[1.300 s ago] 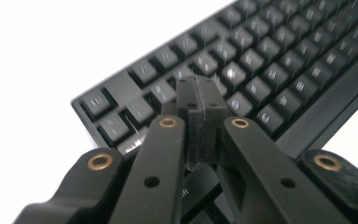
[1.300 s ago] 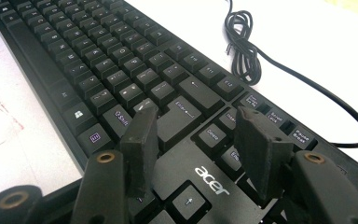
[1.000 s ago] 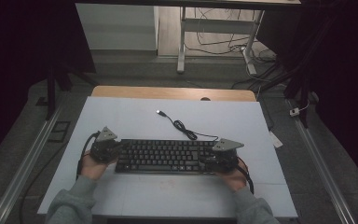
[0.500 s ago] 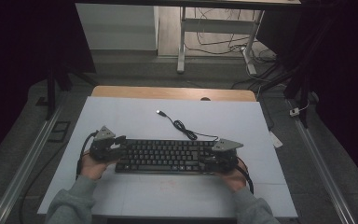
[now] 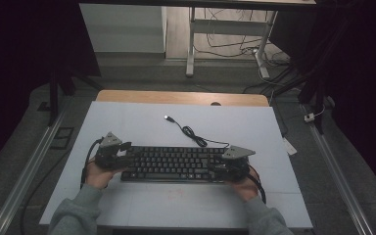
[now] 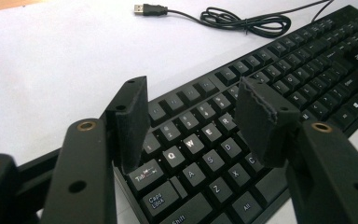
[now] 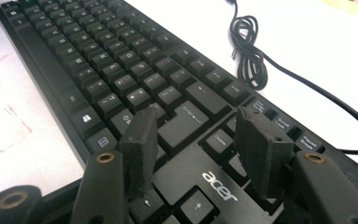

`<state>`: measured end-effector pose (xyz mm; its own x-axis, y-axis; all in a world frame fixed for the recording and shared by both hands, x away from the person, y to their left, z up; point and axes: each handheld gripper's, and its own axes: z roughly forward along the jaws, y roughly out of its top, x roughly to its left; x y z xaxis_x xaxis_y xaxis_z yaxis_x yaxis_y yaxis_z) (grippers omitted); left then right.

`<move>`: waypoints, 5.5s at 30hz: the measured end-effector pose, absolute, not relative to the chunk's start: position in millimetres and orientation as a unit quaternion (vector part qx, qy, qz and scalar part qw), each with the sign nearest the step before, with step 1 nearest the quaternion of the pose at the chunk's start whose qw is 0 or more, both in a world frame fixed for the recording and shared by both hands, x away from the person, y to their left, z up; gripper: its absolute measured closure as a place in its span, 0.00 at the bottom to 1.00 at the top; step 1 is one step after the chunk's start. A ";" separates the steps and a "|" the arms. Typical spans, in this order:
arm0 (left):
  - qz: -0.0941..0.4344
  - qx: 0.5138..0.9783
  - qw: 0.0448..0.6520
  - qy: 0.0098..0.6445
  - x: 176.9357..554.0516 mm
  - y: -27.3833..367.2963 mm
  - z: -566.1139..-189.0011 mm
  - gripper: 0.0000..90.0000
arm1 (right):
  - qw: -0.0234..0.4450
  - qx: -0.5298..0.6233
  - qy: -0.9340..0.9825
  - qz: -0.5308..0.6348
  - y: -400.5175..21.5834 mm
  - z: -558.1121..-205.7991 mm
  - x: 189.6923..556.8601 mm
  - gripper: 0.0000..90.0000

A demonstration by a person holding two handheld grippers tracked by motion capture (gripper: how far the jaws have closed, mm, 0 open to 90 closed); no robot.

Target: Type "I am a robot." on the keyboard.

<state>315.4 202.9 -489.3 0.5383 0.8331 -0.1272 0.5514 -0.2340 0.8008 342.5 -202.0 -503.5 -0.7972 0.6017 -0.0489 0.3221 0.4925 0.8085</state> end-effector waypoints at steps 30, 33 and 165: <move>0.156 0.776 0.416 0.448 318.4 196.7 -492.6 0.46 | 0.150 0.255 0.845 0.446 -185.6 -497.5 334.7 0.55; 0.155 0.777 0.415 0.448 318.5 196.1 -493.0 0.46 | 0.148 0.254 0.844 0.448 -184.0 -497.2 333.9 0.55; 0.145 0.795 0.389 0.443 322.4 186.2 -503.1 0.44 | 0.099 0.195 0.891 0.398 -81.9 -519.7 345.3 1.00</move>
